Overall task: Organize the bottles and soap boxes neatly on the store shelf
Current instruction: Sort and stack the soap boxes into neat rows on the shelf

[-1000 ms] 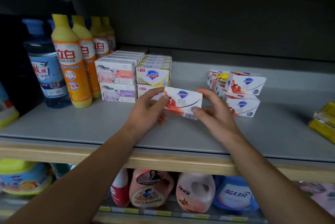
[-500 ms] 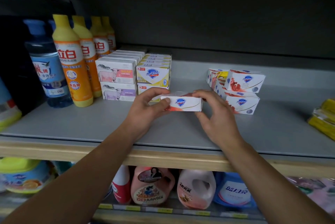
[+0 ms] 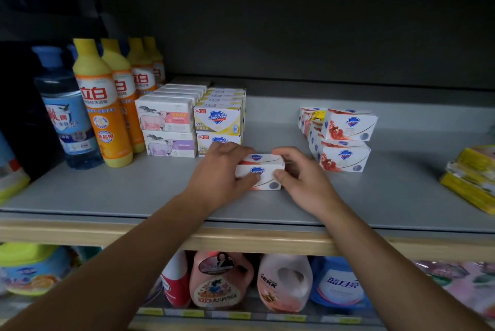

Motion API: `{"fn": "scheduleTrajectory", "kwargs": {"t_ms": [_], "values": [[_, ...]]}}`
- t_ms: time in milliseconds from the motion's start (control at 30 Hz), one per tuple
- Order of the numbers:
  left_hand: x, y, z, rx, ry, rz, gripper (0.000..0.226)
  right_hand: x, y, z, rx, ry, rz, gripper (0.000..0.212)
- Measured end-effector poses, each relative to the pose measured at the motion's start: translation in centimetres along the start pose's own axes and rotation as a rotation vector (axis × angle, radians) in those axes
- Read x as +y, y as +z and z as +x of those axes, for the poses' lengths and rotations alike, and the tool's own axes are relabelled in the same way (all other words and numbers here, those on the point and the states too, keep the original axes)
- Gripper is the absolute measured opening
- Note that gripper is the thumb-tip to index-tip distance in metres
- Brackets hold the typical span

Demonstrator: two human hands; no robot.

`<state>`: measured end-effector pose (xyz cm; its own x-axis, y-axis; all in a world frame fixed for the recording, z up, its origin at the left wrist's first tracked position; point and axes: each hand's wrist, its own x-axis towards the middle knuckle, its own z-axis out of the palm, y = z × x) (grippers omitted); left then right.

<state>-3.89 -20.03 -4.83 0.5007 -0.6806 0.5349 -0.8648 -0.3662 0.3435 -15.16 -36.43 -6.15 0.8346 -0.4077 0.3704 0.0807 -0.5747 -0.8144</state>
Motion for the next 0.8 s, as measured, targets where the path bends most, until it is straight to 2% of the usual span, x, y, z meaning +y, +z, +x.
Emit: {"fn": "scheduleTrajectory", "kwargs": {"t_ms": [100, 167, 233, 333, 433, 533, 600, 800], "values": [[0.5, -1.3, 1.4, -0.124, 0.033, 0.054, 0.046, -0.3, -0.2, 0.3, 0.026, 0.036, 0.055, 0.03], [1.0, -2.7, 2.7, -0.099, 0.087, 0.104, 0.043, -0.5, -0.8, 0.8, 0.129, 0.076, 0.087, 0.02], [1.5, -4.4, 4.3, -0.023, 0.118, 0.102, 0.043, -0.5, -1.6, 1.6, 0.192, 0.106, 0.034, 0.023], [1.9, -6.5, 7.6, 0.072, 0.13, 0.119, 0.045, 0.0, -2.1, 2.8, 0.042, 0.067, -0.267, 0.03], [2.4, -7.2, 11.4, 0.04, 0.13, 0.138, 0.048, 0.4, -2.0, 4.3, -0.168, 0.03, -0.568, 0.049], [2.3, -6.4, 15.6, -0.023, 0.138, 0.199, 0.048, 1.4, -1.6, 5.7, -0.295, 0.036, -0.7, 0.063], [1.9, -5.1, 18.4, -0.064, 0.109, 0.229, 0.044, 2.3, -1.1, 6.1, -0.328, 0.044, -0.757, 0.066], [0.5, 0.2, 25.3, -0.157, 0.036, 0.395, 0.03, 4.1, -0.4, 6.2, -0.273, 0.005, -0.779, 0.066]]}}
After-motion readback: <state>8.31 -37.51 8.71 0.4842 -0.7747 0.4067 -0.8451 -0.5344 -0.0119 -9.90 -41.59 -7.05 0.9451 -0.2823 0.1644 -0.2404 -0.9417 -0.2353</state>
